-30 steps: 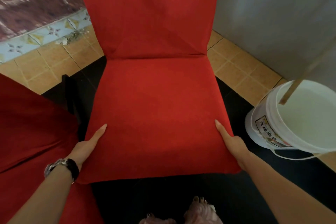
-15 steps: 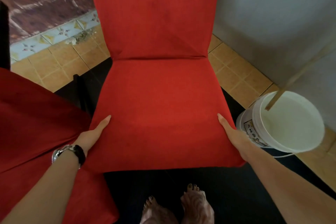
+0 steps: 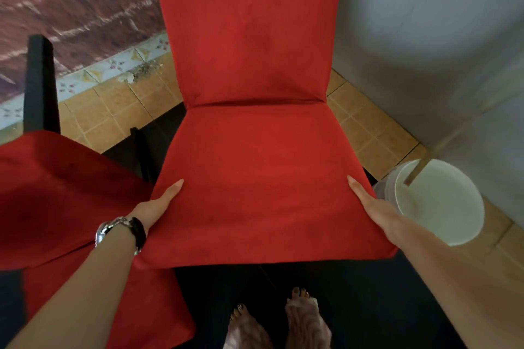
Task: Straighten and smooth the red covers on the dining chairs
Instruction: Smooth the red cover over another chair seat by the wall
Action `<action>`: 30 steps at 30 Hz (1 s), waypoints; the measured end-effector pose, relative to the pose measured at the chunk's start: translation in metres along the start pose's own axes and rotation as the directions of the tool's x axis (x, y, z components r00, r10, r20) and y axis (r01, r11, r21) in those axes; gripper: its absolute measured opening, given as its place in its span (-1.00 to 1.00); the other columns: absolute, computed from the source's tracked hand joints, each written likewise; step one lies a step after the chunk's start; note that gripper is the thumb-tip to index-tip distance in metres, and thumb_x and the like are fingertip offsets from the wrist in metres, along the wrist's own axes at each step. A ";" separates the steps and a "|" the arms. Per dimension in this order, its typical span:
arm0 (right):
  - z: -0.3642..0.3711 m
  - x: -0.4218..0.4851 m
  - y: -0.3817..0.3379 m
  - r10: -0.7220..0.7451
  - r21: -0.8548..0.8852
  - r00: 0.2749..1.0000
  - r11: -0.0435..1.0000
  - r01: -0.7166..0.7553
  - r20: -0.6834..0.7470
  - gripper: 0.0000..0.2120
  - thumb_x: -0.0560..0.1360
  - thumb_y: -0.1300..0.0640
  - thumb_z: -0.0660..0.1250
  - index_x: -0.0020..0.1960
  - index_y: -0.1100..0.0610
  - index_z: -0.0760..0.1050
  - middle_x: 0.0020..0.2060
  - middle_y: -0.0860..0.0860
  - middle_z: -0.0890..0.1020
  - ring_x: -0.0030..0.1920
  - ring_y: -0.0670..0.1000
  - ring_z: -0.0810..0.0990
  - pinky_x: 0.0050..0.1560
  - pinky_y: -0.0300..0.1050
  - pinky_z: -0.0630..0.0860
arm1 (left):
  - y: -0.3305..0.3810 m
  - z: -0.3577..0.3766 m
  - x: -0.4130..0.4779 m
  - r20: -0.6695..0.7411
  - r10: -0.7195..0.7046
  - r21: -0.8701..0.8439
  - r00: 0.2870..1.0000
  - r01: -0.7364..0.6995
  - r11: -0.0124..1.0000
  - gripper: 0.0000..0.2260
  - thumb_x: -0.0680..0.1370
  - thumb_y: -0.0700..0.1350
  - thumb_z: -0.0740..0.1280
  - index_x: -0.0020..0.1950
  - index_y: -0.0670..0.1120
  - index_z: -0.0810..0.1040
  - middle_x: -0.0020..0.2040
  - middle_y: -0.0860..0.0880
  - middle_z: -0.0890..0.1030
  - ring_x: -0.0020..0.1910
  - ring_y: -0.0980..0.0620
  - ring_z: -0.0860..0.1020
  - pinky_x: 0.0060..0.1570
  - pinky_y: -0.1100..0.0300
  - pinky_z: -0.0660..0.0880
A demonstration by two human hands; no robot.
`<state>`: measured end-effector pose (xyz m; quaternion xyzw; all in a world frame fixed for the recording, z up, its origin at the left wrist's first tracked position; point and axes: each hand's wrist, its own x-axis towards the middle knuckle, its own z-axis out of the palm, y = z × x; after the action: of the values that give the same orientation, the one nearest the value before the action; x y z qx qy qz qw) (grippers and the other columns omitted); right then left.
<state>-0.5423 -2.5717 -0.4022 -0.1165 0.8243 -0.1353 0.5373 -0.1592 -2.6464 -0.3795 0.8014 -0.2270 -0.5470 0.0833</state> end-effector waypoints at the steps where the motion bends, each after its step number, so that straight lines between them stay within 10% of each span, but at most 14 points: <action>1: -0.004 -0.005 -0.006 0.002 -0.001 1.000 1.000 -0.002 0.002 0.13 0.03 -0.60 0.23 0.35 0.16 0.40 0.02 0.13 0.56 -0.02 0.18 0.54 0.11 0.10 0.41 | 0.006 -0.003 -0.005 0.005 0.000 0.002 1.000 0.000 1.000 -0.09 0.24 0.38 0.41 0.40 -0.17 0.38 0.22 -0.22 0.53 0.09 -0.20 0.54 0.20 -0.10 0.44; 12: -0.033 -0.046 -0.074 -0.086 -0.032 0.996 0.996 0.087 0.030 0.02 0.22 -0.55 0.22 0.42 0.15 0.34 0.36 0.16 0.43 0.31 0.22 0.43 0.38 0.18 0.32 | 0.074 -0.034 -0.041 0.027 0.016 0.041 0.999 -0.017 0.999 -0.25 0.37 0.31 0.38 0.35 -0.21 0.44 0.16 -0.23 0.56 -0.02 -0.19 0.57 -0.02 -0.04 0.49; 20: -0.051 -0.056 -0.138 -0.118 -0.092 0.992 0.988 0.121 0.033 -0.11 0.37 -0.48 0.16 0.45 0.14 0.31 0.44 0.15 0.33 0.40 0.21 0.34 0.41 0.15 0.25 | 0.127 -0.046 -0.040 -0.163 0.322 0.328 0.933 -0.256 0.909 -0.36 0.54 0.24 0.22 0.44 -0.19 0.35 0.38 -0.24 0.41 0.31 -0.24 0.40 0.35 0.00 0.29; 24: -0.058 -0.062 -0.154 -0.086 -0.170 0.995 0.981 0.095 0.058 -0.08 0.37 -0.49 0.14 0.51 0.09 0.20 0.51 0.11 0.20 0.48 0.18 0.19 0.45 0.15 0.13 | 0.147 -0.033 -0.073 -0.034 0.652 0.818 0.758 -0.353 0.454 -0.30 0.55 0.34 -0.03 0.46 -0.16 0.28 0.40 -0.19 0.39 0.35 -0.18 0.38 0.36 -0.07 0.27; 30: -0.069 -0.060 -0.187 -0.136 -0.208 0.989 0.968 0.144 0.050 -0.20 0.44 -0.44 0.12 0.49 0.06 0.25 0.48 0.11 0.26 0.44 0.16 0.26 0.39 0.09 0.19 | 0.137 0.000 -0.112 0.547 0.721 0.785 0.425 -0.560 -0.265 -0.04 0.30 0.61 -0.14 0.56 0.10 -0.07 0.55 0.05 0.12 0.51 0.03 0.09 0.48 -0.02 -0.09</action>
<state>-0.5729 -2.7198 -0.2590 -0.2331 0.8140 -0.0827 0.5256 -0.2298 -2.7165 -0.2330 0.4486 -0.8807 -0.0963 -0.1173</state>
